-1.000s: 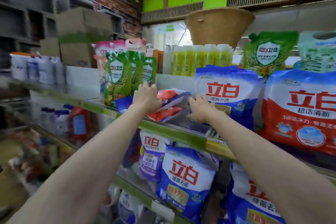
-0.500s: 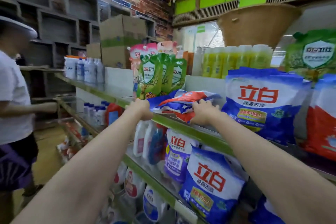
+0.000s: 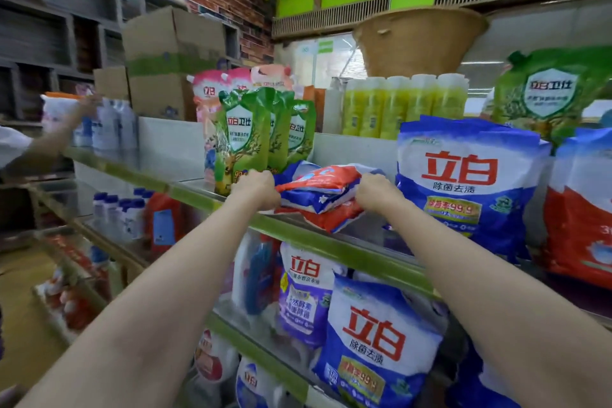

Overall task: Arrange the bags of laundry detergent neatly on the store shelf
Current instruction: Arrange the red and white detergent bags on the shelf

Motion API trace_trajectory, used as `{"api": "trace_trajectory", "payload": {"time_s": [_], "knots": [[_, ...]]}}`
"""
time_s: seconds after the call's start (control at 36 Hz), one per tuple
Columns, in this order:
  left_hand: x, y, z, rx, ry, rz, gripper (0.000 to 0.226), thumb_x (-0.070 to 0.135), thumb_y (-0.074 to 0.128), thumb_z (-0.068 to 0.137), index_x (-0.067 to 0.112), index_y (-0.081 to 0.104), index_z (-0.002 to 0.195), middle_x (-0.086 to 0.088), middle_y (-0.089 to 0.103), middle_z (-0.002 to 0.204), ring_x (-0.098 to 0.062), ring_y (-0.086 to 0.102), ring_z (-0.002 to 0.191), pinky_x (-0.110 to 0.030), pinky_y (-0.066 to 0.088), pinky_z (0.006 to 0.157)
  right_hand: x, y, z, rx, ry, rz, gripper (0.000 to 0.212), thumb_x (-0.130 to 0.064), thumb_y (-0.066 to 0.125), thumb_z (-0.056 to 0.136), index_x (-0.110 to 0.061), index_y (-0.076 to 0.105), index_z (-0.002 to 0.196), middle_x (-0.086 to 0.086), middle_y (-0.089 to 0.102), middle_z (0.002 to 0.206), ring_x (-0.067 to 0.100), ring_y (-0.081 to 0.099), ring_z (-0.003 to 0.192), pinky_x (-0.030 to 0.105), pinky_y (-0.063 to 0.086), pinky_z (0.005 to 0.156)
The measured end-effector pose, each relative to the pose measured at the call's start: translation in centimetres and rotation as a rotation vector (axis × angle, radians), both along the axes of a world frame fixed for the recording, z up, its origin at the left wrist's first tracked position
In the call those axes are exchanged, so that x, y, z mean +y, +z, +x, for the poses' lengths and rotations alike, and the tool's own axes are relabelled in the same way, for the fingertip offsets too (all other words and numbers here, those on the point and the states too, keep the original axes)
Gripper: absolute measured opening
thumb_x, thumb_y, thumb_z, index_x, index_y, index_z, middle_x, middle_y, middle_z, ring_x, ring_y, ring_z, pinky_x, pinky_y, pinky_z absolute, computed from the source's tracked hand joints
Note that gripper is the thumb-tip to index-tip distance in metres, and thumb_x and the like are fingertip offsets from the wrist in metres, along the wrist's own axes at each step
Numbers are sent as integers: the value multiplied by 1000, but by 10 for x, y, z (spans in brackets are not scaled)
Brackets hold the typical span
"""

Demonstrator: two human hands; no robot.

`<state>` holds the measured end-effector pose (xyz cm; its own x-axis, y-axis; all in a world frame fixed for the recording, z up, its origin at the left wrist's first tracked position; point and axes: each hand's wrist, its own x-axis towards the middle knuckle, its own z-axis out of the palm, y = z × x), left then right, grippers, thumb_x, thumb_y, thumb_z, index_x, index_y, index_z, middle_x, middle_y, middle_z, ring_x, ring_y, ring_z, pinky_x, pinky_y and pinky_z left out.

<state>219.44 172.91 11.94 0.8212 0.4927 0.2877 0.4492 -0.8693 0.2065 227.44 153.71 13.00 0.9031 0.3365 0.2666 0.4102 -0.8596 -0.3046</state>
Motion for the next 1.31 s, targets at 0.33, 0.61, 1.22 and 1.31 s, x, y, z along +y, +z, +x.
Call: {"api": "trace_trajectory", "payload": {"time_s": [0.33,0.61,1.22,1.31], "knots": [[14,-6,50,-44,-212,-398,58,48,31,99,6,42,137,-19,49,136,-38,50,121,-37,40,97,53,8,14,494,58,663,69,-45,73,77,-8,49,130,14,58,128,31,59,112,43,45,101],[40,-11,71,-265,-202,-837,75,57,61,81,-1,53,127,-20,57,128,-35,57,115,-38,46,96,63,14,22,228,30,683,68,-16,76,73,-5,44,132,14,55,128,31,53,119,39,45,100],[-77,26,43,-553,-703,-1299,39,-6,71,74,8,63,110,-13,69,101,-18,69,68,-35,59,72,-99,14,-10,291,334,958,40,3,68,80,-15,56,114,9,69,108,24,67,92,44,55,87],[-115,36,42,-557,-768,-1245,44,-9,69,75,11,60,113,-7,67,92,-4,66,51,-21,58,55,-130,9,-18,291,364,1117,36,-14,68,84,-18,59,119,4,71,107,21,70,91,40,57,83]]}}
